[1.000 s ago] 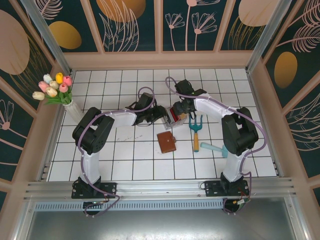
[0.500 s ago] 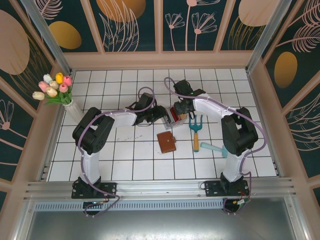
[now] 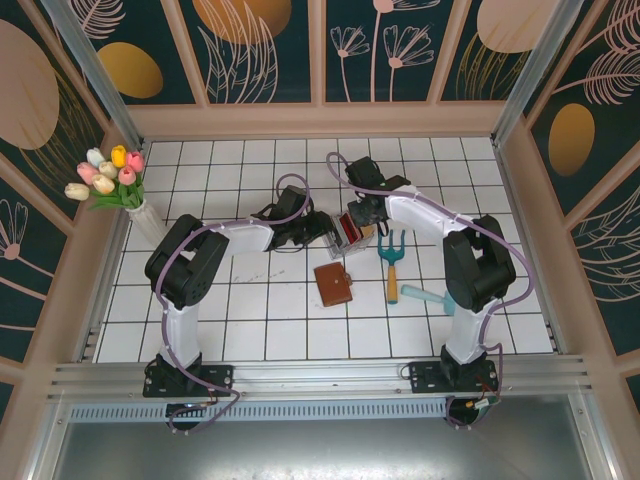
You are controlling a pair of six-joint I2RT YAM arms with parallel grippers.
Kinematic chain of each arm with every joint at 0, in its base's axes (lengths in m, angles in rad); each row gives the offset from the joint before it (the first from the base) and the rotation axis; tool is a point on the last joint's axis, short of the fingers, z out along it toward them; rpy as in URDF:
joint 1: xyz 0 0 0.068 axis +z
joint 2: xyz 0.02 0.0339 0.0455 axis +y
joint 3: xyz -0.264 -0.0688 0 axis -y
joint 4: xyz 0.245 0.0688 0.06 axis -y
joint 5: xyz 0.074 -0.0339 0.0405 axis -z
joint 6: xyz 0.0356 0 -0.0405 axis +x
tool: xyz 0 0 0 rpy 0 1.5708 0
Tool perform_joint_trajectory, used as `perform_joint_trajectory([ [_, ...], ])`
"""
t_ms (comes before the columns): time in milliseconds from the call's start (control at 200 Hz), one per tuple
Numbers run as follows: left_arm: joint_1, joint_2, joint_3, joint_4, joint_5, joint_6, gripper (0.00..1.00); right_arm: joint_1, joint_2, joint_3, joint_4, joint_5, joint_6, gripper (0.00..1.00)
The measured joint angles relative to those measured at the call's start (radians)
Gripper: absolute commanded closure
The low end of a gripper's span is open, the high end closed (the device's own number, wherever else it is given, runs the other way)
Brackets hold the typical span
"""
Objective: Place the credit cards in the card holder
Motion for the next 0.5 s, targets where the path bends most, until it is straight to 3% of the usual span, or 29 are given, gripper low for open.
perform_joint_trajectory([
  [320, 0.0, 0.0, 0.0, 0.0, 0.0, 0.0, 0.59, 0.003, 0.0, 0.003, 0.0, -0.02, 0.001, 0.8],
  [500, 0.0, 0.0, 0.0, 0.0, 0.0, 0.0, 0.59, 0.004, -0.007, 0.01, 0.0, -0.02, 0.001, 0.83],
])
